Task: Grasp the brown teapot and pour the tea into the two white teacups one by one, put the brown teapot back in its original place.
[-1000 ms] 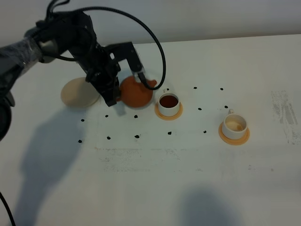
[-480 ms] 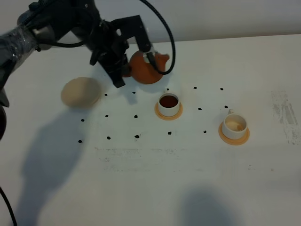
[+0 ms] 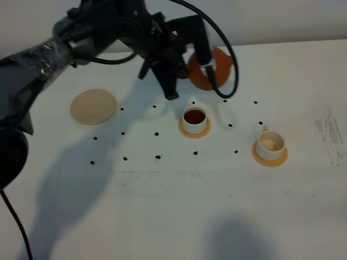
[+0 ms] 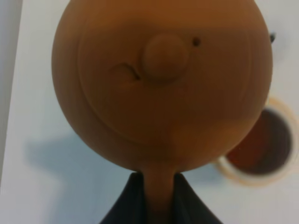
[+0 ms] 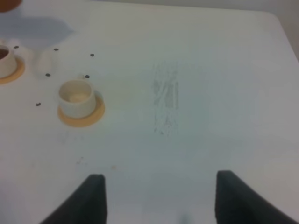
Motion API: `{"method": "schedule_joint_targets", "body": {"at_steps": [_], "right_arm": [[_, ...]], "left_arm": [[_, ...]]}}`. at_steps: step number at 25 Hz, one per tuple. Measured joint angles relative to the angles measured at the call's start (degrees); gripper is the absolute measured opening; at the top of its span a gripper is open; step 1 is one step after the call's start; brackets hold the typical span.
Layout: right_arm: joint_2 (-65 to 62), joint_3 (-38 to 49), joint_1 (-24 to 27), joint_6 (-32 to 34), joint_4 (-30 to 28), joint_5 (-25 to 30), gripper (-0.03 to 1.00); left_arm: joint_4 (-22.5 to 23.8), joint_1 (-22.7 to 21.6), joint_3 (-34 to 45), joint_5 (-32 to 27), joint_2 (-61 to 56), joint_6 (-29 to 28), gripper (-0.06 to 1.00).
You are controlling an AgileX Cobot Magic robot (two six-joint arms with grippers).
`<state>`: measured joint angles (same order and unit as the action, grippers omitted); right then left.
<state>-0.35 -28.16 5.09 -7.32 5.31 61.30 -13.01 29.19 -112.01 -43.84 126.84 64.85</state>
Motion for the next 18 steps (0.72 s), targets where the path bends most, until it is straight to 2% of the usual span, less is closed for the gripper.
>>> {"method": "schedule_joint_targets", "body": {"at_steps": [10, 18], "right_arm": [[0.0, 0.0, 0.0, 0.0, 0.0, 0.0, 0.51], [0.0, 0.0, 0.0, 0.0, 0.0, 0.0, 0.51]], "left_arm": [[0.1, 4.9, -0.3, 2.8, 1.7, 2.9, 0.10], [4.1, 7.8, -0.3, 3.6, 3.1, 5.4, 0.10]]}}
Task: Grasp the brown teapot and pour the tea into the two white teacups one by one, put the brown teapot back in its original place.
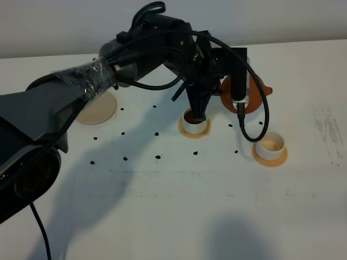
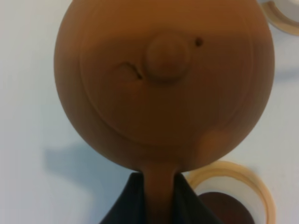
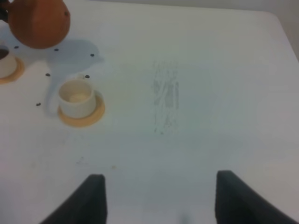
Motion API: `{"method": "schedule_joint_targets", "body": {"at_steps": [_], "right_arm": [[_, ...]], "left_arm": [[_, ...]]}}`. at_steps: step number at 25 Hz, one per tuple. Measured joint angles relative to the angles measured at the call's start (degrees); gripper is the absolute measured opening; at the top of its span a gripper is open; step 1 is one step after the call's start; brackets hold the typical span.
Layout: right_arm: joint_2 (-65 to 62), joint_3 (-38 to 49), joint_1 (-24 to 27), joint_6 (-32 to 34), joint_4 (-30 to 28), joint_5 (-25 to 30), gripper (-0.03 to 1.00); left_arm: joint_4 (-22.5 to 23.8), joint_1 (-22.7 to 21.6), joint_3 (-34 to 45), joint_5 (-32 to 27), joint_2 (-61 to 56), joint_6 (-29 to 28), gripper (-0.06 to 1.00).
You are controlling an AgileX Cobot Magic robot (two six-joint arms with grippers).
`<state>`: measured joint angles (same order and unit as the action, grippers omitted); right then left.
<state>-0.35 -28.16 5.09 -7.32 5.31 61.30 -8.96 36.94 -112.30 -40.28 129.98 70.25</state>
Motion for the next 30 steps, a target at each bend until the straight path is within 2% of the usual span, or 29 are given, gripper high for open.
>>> {"method": "schedule_joint_targets", "body": {"at_steps": [6, 13, 20, 30], "right_arm": [[0.0, 0.0, 0.0, 0.0, 0.0, 0.0, 0.51], [0.0, 0.0, 0.0, 0.0, 0.0, 0.0, 0.51], [0.0, 0.0, 0.0, 0.0, 0.0, 0.0, 0.51], [0.0, 0.0, 0.0, 0.0, 0.0, 0.0, 0.51]], "left_arm": [[2.7, 1.1, 0.0, 0.3, 0.0, 4.1, 0.10], [3.6, 1.2, 0.0, 1.3, 0.0, 9.4, 0.10], [5.9, 3.3, 0.0, 3.6, 0.1, 12.2, 0.10], [11.8, 5.3, 0.0, 4.6, 1.3, 15.1, 0.10]]}}
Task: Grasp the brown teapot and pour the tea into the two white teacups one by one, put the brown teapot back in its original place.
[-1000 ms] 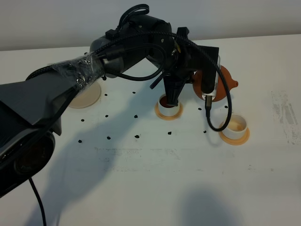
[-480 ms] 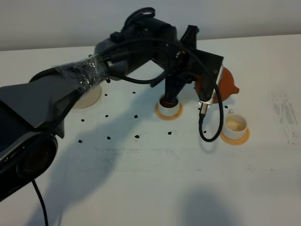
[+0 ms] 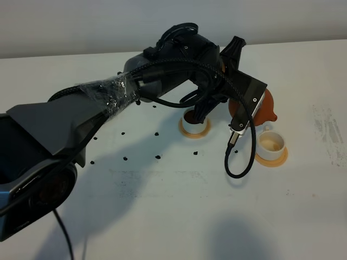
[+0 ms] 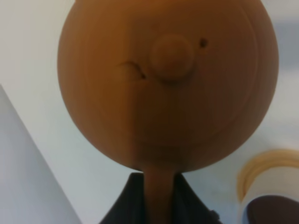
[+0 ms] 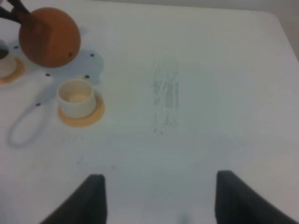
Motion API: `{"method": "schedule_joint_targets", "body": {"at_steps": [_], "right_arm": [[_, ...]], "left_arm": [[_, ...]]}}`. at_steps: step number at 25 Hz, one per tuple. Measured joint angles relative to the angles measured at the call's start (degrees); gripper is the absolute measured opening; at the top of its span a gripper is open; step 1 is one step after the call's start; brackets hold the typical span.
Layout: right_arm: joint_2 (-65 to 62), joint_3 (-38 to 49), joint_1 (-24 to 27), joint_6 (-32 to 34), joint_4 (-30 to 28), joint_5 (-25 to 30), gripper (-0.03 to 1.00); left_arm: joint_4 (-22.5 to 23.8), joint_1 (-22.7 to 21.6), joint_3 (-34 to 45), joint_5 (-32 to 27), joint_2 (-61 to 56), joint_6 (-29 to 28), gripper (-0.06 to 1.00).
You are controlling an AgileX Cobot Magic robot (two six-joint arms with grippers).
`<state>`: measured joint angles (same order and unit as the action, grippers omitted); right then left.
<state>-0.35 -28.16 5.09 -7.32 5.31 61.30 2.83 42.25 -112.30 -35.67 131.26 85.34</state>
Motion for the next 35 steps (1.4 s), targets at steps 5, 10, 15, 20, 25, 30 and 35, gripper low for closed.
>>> {"method": "schedule_joint_targets", "body": {"at_steps": [5, 10, 15, 20, 25, 30, 35], "right_arm": [[0.0, 0.0, 0.0, 0.0, 0.0, 0.0, 0.51], [0.0, 0.0, 0.0, 0.0, 0.0, 0.0, 0.51], [0.0, 0.0, 0.0, 0.0, 0.0, 0.0, 0.51], [0.0, 0.0, 0.0, 0.0, 0.0, 0.0, 0.51], [0.0, 0.0, 0.0, 0.0, 0.0, 0.0, 0.51], [0.0, 0.0, 0.0, 0.0, 0.0, 0.0, 0.51], [0.0, 0.0, 0.0, 0.0, 0.0, 0.0, 0.51]], "left_arm": [[1.4, 0.8, 0.0, 0.6, 0.0, 2.8, 0.10], [3.3, 1.4, 0.0, 0.6, 0.0, 4.7, 0.10], [6.4, 2.0, 0.0, 0.7, 0.0, 6.0, 0.10], [8.5, 2.5, 0.0, 0.8, 0.0, 7.0, 0.10], [9.2, 2.9, 0.0, 0.9, 0.0, 9.2, 0.10], [10.0, 3.2, 0.0, 1.0, 0.0, 10.1, 0.10], [11.3, 3.2, 0.0, 1.5, 0.0, 11.6, 0.10]]}}
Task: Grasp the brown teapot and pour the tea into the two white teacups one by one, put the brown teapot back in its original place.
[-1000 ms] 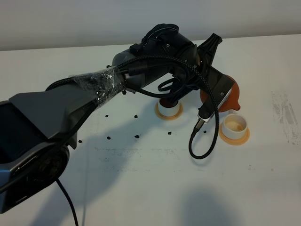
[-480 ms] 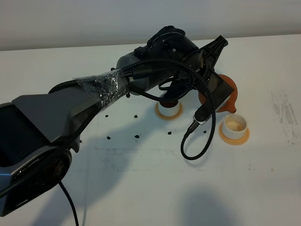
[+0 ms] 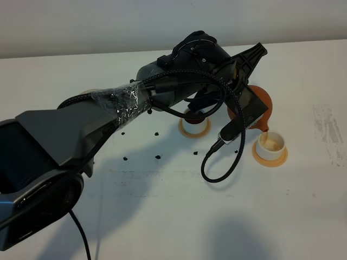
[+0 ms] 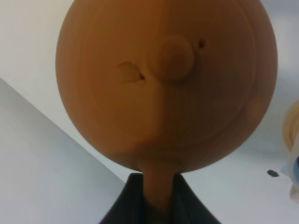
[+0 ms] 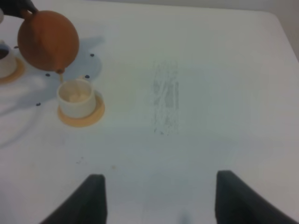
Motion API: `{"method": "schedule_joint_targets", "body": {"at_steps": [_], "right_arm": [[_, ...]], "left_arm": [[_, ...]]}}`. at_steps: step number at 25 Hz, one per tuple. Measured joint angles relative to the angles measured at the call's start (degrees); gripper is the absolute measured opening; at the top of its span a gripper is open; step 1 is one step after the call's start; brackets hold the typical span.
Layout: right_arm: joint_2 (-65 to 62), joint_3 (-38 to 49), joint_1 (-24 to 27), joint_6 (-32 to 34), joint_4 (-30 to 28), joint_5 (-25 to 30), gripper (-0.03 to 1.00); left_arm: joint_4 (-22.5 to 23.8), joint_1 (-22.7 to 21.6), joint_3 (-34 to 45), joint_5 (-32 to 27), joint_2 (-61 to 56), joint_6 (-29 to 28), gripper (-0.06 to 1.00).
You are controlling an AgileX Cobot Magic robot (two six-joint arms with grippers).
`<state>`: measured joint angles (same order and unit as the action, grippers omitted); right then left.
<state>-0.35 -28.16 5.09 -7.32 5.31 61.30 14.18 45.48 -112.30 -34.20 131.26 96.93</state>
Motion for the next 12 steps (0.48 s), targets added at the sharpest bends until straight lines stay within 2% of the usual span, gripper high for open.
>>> {"method": "schedule_joint_targets", "body": {"at_steps": [9, 12], "right_arm": [[0.0, 0.0, 0.0, 0.0, 0.0, 0.0, 0.51], [0.0, 0.0, 0.0, 0.0, 0.0, 0.0, 0.51]], "left_arm": [[0.2, 0.6, 0.0, 1.0, 0.1, 4.0, 0.10], [2.1, 0.8, 0.0, 2.2, 0.8, 4.1, 0.10]]}}
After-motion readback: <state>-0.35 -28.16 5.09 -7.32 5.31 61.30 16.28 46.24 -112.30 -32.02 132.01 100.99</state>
